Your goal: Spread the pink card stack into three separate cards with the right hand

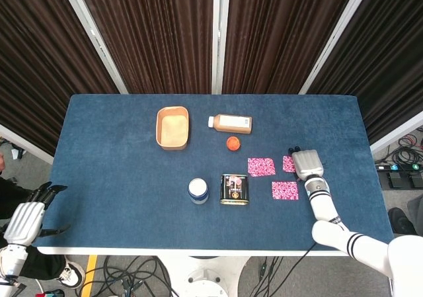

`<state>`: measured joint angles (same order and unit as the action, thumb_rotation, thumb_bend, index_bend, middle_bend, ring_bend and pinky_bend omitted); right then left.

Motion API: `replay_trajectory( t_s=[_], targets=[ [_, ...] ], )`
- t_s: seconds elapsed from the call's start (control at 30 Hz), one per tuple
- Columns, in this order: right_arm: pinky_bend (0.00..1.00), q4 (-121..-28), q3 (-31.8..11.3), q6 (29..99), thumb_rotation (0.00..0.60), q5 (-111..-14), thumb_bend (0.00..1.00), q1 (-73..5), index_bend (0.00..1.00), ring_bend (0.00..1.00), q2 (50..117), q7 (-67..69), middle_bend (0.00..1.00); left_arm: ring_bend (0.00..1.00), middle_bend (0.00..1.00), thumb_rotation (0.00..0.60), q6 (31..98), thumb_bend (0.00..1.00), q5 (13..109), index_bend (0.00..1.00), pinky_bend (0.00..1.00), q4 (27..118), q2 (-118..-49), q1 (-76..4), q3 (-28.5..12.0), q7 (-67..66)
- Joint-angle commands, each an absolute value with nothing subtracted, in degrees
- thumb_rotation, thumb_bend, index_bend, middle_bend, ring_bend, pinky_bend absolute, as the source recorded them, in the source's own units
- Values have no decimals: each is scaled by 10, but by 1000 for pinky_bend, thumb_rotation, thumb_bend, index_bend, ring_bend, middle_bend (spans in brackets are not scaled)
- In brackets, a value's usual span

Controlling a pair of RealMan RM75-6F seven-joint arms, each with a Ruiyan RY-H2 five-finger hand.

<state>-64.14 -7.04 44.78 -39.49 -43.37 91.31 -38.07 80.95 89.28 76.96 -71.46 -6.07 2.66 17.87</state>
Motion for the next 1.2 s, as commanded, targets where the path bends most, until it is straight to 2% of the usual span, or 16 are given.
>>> replay_trajectory(
  t_s=[0.03, 0.2, 0.37, 0.47, 0.57, 0.63, 0.7, 0.73, 0.83, 1.03, 1.2],
  targets=[
    [814, -659, -72, 452, 600, -401, 193, -433, 67, 743, 900, -372, 102, 65, 160, 600, 810, 0, 893, 176, 160, 769, -715, -60, 27, 179],
    [813, -706, -72, 487, 600, -445, 168, -418, 65, 743, 869, -342, 102, 65, 160, 600, 813, 0, 894, 176, 160, 771, -713, -60, 26, 179],
    [806, -793, -76, 540, 600, -519, 130, -379, 62, 741, 812, -262, 130, 65, 160, 600, 814, 0, 894, 176, 160, 773, -712, -60, 25, 179],
    [695, -811, -76, 602, 600, -585, 111, -344, 72, 692, 795, -201, 161, 66, 160, 600, 813, 0, 894, 176, 160, 774, -712, -60, 25, 177],
    [555, -803, -66, 656, 600, -643, 108, -311, 81, 522, 788, -148, 154, 65, 160, 600, 813, 0, 895, 176, 160, 775, -712, -62, 24, 174],
    [388, -791, -54, 695, 600, -682, 105, -288, 81, 332, 786, -120, 113, 65, 160, 600, 814, 0, 896, 176, 160, 776, -712, -62, 23, 172],
    [242, -785, -39, 719, 600, -712, 102, -269, 81, 207, 783, -95, 73, 65, 160, 600, 816, 0, 896, 176, 160, 777, -713, -62, 22, 169],
    [137, -786, -26, 723, 600, -728, 99, -258, 72, 131, 775, -77, 43, 65, 160, 600, 816, 0, 896, 176, 160, 779, -712, -62, 22, 168],
    [5, -796, 6, 740, 600, -762, 87, -229, 15, 11, 752, -65, 1, 65, 160, 600, 820, 0, 896, 176, 160, 782, -712, -62, 20, 164],
    [0, -769, 37, 871, 600, -851, 78, -158, 0, 0, 756, -60, 0, 65, 161, 600, 827, 0, 901, 177, 160, 796, -707, -62, 18, 154],
    [0, -756, 52, 914, 600, -888, 78, -124, 0, 0, 758, -58, 0, 65, 160, 600, 830, 0, 903, 176, 160, 803, -702, -64, 16, 151]
  ],
)
